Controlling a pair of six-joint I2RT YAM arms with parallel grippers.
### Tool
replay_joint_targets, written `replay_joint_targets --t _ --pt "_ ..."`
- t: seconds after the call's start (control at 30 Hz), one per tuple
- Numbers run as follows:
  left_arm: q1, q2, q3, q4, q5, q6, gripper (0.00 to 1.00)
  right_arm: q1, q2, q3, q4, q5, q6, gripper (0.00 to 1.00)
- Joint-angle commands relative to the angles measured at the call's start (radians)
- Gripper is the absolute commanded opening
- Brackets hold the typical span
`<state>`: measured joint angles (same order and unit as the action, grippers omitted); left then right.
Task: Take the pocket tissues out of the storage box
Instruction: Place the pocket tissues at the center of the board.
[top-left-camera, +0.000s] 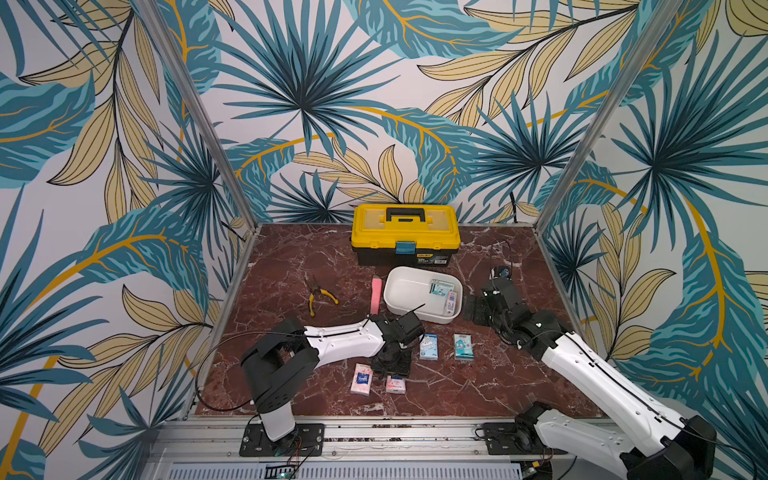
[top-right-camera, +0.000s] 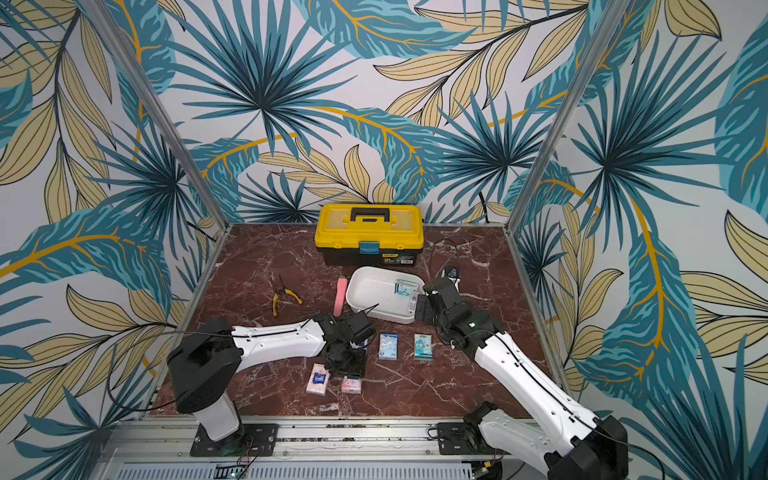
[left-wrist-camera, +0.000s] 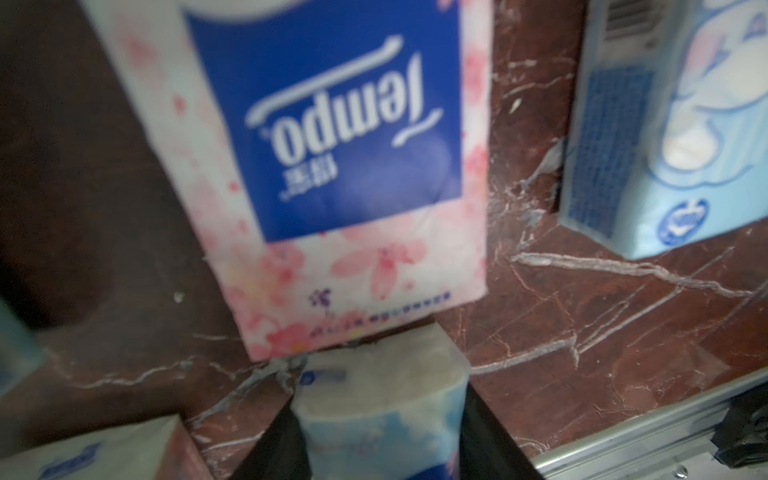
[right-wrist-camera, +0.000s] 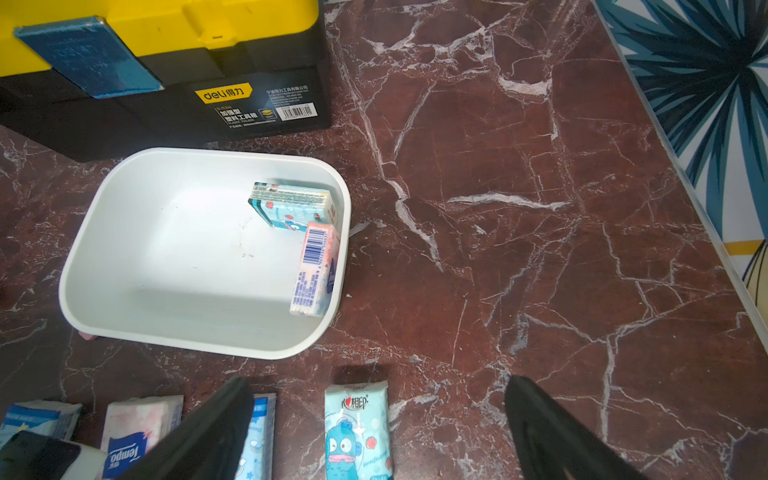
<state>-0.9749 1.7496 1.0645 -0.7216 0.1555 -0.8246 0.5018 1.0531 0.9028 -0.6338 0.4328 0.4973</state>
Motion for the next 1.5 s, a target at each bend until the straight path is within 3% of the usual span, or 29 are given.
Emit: replay_joint_targets --t 0.0,0.3,0.63,1.07,1.47 --pt "-0.005 -0.007 -0.025 0.004 0.003 -0.005 0.6 -0.004 -0.008 -0.003 -0.029 0.021 -0.015 0.99" --pt "-0.004 -0.065 -0.03 0.012 -0.002 0.002 0.74 -0.006 -0.005 0.037 -0.06 0.002 -0.083 0.99" --pt "-0.005 -0.184 0.012 -0.033 -0.104 0.021 0.87 -0.005 0.026 0.12 -0.121 -0.075 -0.149 0.99" --pt "0.038 -0.31 0.078 0.005 -0.352 0.091 0.98 -0.005 0.233 0.304 -0.22 -0.175 -0.277 0.99" --pt "0.128 -0.421 -0.016 0.211 -0.411 0.152 1.0 -0.006 0.468 0.49 -0.276 -0.201 -0.47 0.99"
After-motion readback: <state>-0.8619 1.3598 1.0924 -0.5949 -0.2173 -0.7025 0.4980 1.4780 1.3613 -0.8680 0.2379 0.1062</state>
